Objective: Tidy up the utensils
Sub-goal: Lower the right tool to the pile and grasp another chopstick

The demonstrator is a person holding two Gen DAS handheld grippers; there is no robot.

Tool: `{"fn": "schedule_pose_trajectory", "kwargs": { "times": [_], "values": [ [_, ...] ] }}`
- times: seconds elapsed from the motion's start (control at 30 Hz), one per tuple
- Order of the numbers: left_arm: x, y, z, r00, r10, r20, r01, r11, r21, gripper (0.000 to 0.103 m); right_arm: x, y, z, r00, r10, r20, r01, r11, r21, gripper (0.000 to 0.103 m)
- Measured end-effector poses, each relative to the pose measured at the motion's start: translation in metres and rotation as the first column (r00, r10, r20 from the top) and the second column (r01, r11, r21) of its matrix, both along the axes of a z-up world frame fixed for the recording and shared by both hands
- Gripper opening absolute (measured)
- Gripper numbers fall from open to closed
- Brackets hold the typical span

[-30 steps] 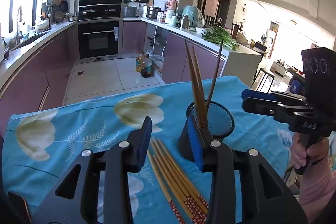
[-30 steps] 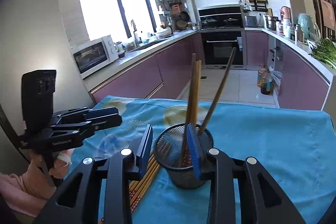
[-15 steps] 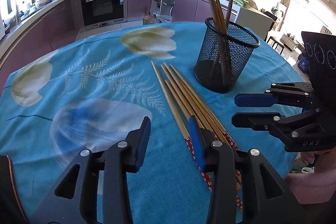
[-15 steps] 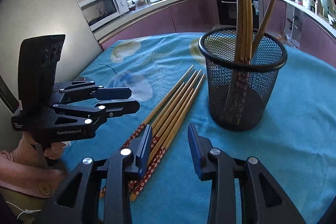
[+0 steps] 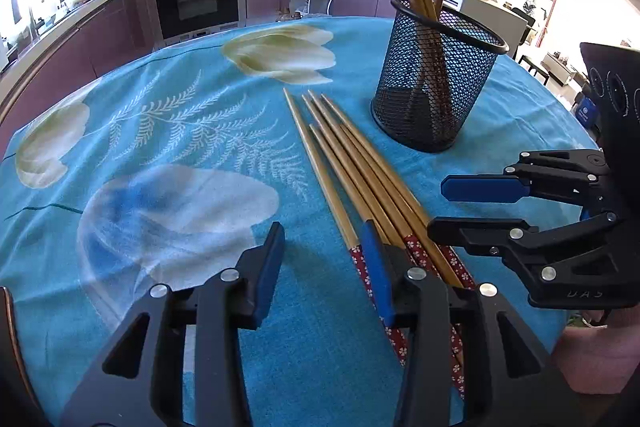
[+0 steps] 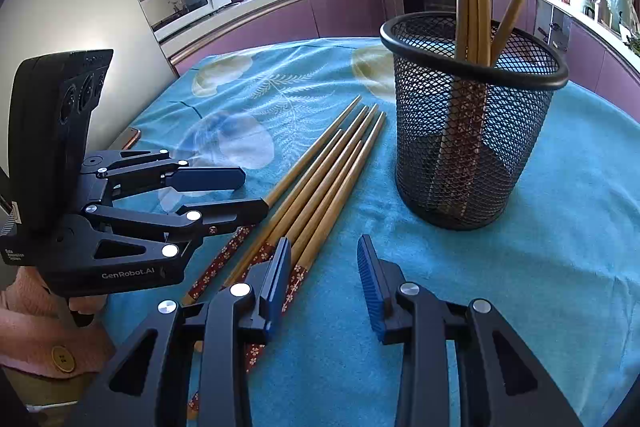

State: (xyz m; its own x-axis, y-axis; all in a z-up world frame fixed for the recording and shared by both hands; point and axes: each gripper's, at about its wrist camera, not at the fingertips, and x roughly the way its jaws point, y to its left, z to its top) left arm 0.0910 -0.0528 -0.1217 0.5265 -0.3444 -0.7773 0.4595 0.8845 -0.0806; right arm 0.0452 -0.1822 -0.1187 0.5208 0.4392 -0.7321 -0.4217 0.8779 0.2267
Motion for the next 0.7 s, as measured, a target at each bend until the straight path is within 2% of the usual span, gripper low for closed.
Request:
{"fn": "schedule_pose_trajectory", "kwargs": {
  "times": [0.13,0.27,0.4,0.7],
  "values": [
    [0.001,-0.001,-0.001,1.000,0.001,-0.001,-0.001,1.000,0.007,0.039,0.002,0.002,0.000,1.000,-0.008,0.003,0.008,1.000,-0.023,0.033],
    [0.001,0.000,-0.002,1.000,0.010,-0.006,-0.010,1.000,0.017,0.030,0.003,-0.001,0.000,1.000,-0.019,-0.001,0.019,0.999,-0.039,0.031],
    [0.002,0.002,-0.001,1.000,0.008,-0.017,-0.008,1.000,0.008,0.030,0.005,-0.003,0.001,1.000,-0.028,-0.005,0.027,0.999,-0.043,0.031],
    [0.017,-0.010,-0.002,1.000,-0.008,-0.006,0.008,0.999,0.048,0.030,0.017,0.011,-0.003,0.999,-0.045,0.012,0.045,0.996,-0.082,0.028]
  ]
}}
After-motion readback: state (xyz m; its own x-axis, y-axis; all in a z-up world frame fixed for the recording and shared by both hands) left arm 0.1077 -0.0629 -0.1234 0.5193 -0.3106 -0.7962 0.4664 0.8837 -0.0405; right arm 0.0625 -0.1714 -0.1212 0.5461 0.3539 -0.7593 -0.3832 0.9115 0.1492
